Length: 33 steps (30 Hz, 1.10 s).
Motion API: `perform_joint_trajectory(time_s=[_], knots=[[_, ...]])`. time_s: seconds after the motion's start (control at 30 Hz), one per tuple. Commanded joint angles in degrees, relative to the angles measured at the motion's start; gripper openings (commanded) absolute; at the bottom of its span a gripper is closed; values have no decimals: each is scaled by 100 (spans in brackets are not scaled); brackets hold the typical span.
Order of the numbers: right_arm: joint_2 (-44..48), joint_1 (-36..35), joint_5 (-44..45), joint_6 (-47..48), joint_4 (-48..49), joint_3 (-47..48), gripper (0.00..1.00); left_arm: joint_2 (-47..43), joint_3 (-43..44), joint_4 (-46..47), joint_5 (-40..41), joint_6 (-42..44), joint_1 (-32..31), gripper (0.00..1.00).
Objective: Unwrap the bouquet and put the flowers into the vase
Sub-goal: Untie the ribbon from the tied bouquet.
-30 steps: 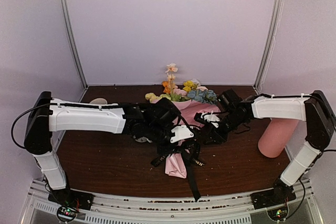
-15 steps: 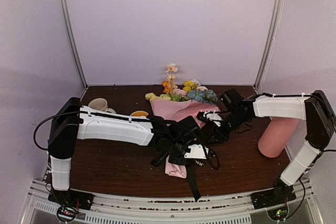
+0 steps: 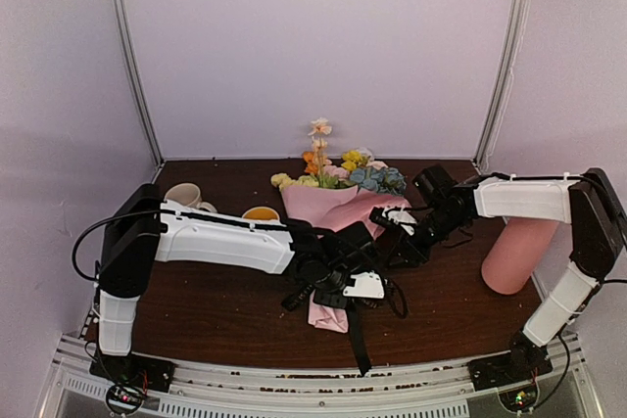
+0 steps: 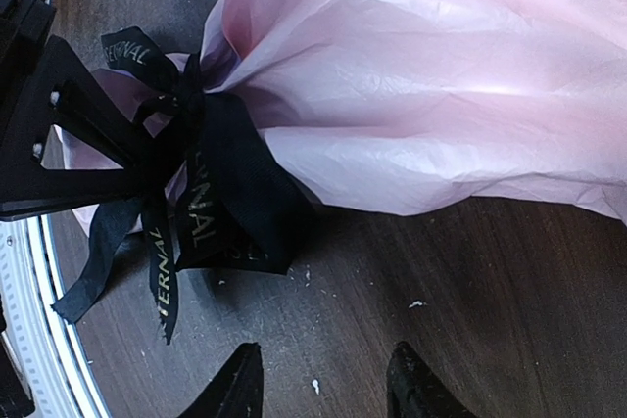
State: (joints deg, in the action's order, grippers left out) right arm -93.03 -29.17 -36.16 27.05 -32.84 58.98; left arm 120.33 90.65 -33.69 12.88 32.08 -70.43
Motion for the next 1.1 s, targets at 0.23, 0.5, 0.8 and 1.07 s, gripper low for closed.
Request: perform_joint_trajectory(time_s=[0.23,0.5,0.8,1.07], knots=[[45,78,-121,98,-82,-18,45,-797,10,-2,203,-204,29,0],[74,104,-145,108,-74,-36,45,-1697,-327,570,406,-715,104,0],[164,104,-331,143,-81,-89,45,-2130,-527,750,744,-826,126,0],[160,104,-321,158,-81,-97,45,-2615,-347,811,866,-936,126,0]])
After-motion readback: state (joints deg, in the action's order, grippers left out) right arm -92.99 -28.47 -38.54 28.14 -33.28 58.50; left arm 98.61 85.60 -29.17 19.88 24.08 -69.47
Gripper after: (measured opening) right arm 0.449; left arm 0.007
